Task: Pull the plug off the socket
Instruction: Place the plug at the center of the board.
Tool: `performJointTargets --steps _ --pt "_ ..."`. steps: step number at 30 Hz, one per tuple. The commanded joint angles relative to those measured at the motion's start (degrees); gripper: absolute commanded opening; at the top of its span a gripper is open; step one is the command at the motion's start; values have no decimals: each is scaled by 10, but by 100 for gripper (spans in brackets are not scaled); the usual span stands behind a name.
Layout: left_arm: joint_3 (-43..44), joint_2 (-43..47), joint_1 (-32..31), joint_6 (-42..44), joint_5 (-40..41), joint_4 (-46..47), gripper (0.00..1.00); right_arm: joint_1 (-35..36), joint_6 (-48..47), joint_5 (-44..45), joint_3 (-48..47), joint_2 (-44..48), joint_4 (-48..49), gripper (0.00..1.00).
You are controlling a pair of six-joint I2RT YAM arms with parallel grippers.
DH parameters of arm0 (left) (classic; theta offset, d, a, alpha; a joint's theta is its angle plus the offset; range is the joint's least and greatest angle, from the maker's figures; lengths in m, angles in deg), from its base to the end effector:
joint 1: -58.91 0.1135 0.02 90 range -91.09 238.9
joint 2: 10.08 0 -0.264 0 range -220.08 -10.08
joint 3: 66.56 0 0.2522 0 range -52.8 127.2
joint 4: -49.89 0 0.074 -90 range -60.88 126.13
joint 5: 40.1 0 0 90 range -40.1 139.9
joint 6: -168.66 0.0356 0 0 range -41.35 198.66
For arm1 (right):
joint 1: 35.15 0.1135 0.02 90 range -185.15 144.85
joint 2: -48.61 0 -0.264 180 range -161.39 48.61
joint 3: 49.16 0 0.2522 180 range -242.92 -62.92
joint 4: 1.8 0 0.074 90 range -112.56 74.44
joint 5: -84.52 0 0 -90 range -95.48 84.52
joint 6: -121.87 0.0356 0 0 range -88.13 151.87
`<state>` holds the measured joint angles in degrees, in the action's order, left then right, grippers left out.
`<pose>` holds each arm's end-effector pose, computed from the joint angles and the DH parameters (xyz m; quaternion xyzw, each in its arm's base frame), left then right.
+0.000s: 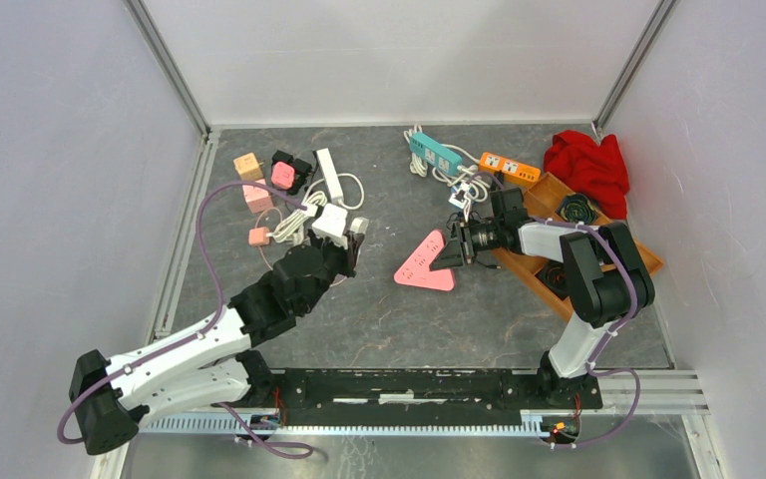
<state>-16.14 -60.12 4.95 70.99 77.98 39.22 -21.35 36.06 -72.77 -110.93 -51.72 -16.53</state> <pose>0.1350 -0.1570 0.2987 0.1498 0.7459 -0.1585 0.6293 0.3000 0.1075 0.1457 -0.2400 0.7727 0.5604 0.1767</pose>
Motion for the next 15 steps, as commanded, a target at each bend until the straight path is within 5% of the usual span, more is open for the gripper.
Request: performJointTargets --steps 1,15 --pt "19 3 22 27 15 -20 2 -2 -6 -27 -20 17 16 0" --pt "47 -67 107 -13 19 -94 2 -5 -5 -30 -20 19 17 0"
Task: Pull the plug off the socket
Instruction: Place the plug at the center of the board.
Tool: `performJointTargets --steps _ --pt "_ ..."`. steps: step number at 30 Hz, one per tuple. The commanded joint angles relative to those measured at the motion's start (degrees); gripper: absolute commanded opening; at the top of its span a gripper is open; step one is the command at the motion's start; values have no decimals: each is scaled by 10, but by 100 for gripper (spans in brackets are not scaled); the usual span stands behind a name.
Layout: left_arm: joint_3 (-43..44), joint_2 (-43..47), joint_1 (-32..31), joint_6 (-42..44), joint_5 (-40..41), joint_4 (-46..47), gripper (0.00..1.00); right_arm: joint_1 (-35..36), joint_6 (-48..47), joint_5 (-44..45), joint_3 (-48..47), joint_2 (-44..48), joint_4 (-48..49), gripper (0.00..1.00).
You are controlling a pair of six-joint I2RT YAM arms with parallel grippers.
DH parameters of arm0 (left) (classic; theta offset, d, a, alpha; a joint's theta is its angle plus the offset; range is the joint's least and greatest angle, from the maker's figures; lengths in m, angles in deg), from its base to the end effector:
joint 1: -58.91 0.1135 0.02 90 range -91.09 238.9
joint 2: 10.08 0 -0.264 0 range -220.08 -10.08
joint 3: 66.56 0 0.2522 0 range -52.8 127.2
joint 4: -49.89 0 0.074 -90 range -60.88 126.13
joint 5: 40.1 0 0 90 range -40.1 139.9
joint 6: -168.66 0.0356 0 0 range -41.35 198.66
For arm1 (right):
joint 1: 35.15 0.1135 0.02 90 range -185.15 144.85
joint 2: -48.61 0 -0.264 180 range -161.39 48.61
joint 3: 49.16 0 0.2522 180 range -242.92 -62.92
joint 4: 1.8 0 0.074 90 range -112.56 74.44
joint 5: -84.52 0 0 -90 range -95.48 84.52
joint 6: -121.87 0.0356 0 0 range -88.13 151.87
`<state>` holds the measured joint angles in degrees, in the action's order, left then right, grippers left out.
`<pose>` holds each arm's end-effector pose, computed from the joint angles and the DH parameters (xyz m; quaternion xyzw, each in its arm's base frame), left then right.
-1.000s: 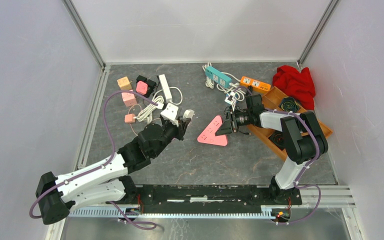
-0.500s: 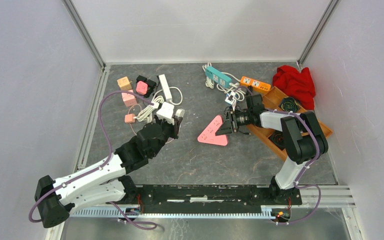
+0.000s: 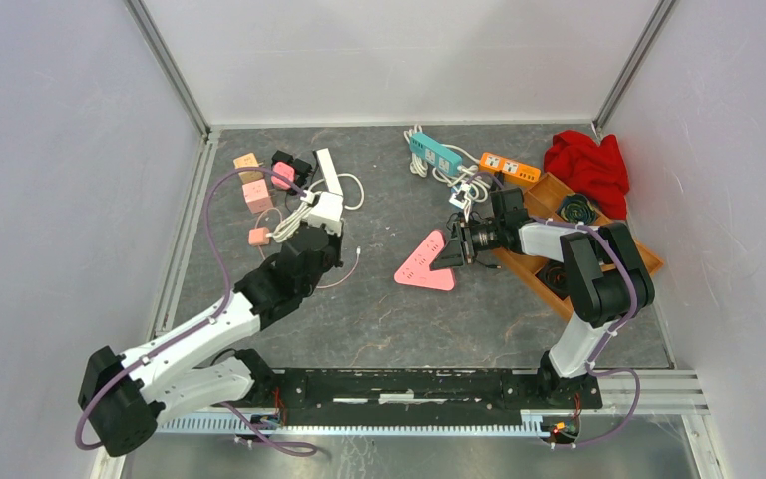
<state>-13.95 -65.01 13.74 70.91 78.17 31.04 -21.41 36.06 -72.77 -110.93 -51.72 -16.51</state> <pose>0.1660 -0.1431 0.2813 0.1259 0.8020 -0.0638 0.5804 0.3002 0.1072 0.1457 -0.2397 0.7728 0.5603 0.1771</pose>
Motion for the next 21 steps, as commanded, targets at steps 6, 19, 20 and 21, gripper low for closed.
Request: performJointTargets --steps 6,19,20,21 --pt "11 -50 68 -57 38 -17 2 -5 -4 -33 -21 21 17 0" --pt "-2 -129 132 -191 143 -43 2 -4 -3 -35 -21 24 18 0" --pt "-3 -130 134 -201 147 -41 2 -5 -3 -36 -21 24 17 0" --pt "-6 -132 136 -213 157 -42 2 -4 -3 -36 -21 24 17 0"
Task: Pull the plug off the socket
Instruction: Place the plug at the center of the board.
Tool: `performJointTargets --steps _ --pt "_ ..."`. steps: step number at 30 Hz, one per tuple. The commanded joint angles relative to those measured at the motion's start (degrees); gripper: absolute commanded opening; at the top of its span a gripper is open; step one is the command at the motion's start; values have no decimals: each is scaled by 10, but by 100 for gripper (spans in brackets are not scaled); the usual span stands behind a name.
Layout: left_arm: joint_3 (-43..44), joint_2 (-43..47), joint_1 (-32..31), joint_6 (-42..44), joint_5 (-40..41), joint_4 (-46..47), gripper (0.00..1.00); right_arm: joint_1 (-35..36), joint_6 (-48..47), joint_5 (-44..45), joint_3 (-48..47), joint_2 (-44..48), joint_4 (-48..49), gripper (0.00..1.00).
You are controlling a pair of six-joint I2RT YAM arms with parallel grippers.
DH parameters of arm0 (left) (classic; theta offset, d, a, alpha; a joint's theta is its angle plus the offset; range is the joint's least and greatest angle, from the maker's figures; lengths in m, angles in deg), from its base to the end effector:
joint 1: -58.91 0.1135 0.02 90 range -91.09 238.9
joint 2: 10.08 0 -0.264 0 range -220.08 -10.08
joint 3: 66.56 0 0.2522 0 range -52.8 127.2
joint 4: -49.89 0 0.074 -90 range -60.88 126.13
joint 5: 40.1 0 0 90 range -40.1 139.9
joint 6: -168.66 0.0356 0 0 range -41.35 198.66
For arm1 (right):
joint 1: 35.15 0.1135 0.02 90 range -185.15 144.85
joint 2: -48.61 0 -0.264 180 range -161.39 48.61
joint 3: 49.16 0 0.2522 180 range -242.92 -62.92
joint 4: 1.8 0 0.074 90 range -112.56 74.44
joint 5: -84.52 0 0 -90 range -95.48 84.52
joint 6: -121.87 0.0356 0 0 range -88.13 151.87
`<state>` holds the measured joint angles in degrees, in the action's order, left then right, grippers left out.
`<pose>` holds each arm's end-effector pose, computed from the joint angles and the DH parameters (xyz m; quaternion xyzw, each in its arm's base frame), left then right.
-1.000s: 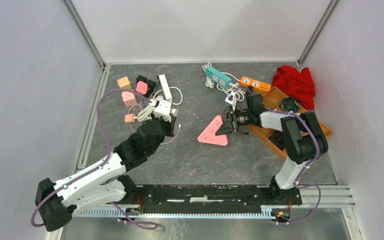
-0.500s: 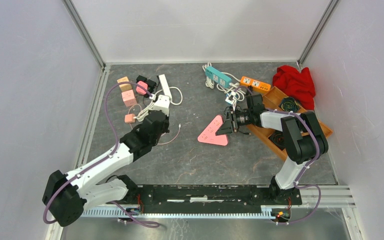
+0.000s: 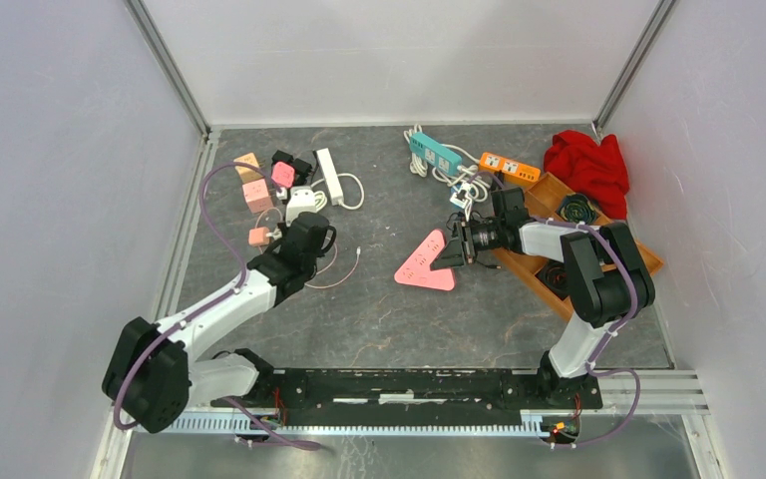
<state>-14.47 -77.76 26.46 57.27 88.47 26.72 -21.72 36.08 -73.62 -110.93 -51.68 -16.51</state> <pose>0.2162 -0.1112 0.2262 -0.0601 0.8609 0.0807 0.4987 0.3004 0.1057 0.1463 -0.2393 0.7693 0.5654 0.1767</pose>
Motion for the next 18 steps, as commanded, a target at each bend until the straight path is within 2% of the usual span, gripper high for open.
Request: performJointTargets --steps 1,18 --pt "-3 -7 12 -89 63 0 2 -1 -3 -27 -21 23 18 0" --pt "8 -52 54 -247 129 -78 2 -2 0 -32 -22 28 19 0"
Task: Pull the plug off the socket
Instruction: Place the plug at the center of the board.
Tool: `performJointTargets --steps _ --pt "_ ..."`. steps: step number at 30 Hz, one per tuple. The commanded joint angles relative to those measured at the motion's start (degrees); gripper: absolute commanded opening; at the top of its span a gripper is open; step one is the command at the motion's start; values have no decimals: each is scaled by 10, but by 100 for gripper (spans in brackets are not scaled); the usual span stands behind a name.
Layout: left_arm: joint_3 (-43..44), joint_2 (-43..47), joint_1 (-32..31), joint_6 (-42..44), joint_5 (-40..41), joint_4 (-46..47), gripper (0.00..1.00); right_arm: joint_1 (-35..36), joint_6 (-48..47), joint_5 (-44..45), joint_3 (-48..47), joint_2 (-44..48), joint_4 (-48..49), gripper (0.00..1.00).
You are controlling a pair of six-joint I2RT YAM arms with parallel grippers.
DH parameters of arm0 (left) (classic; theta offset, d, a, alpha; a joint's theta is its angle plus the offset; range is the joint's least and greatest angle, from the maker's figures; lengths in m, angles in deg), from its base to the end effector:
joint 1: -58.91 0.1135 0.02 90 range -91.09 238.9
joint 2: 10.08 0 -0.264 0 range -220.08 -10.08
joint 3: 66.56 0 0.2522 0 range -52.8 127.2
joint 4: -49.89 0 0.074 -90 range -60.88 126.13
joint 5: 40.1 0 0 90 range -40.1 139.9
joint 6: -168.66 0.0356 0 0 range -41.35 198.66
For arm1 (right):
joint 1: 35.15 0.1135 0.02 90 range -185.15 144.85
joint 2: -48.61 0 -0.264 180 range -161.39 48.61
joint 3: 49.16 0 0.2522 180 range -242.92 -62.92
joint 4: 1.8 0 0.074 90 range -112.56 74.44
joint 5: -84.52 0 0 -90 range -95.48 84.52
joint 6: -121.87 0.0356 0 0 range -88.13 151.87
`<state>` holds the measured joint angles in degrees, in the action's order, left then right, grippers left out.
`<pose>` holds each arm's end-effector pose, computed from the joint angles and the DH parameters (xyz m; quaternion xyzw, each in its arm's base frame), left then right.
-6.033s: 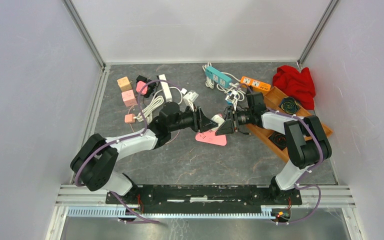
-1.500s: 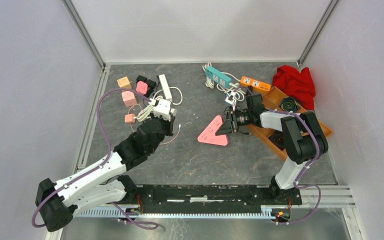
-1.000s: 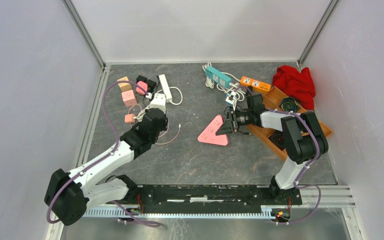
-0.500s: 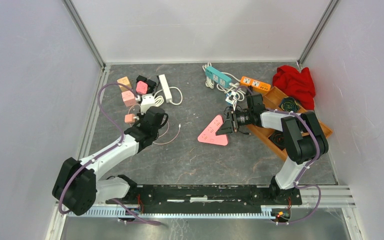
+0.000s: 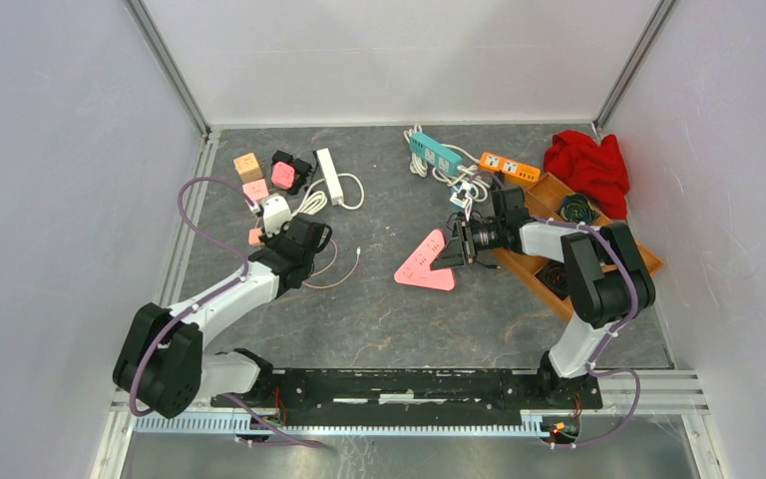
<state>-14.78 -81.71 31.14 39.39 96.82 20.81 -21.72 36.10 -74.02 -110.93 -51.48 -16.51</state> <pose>0.2232 -0.0882 0.2043 -0.2250 0.8407 0.1331 0.4741 0.3001 0.1057 0.1475 -0.2408 0.7669 0.5679 0.1769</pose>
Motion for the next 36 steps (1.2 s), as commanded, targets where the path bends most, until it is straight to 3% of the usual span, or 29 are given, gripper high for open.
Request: performJointTargets --steps 1,13,20,31,36 --pt "11 -17 9 -75 46 -21 2 -1 -1 -29 -22 27 19 0" --pt "40 -67 37 -105 36 -49 10 -2 -1 -30 -22 27 19 0" --pt "48 -88 48 -124 30 -63 41 -2 0 -32 -21 32 19 0" --pt "80 -117 50 -132 33 -103 45 -1 2 -37 -22 36 20 0" --pt "79 -95 49 -122 28 -105 73 -2 2 -37 -22 36 21 0"
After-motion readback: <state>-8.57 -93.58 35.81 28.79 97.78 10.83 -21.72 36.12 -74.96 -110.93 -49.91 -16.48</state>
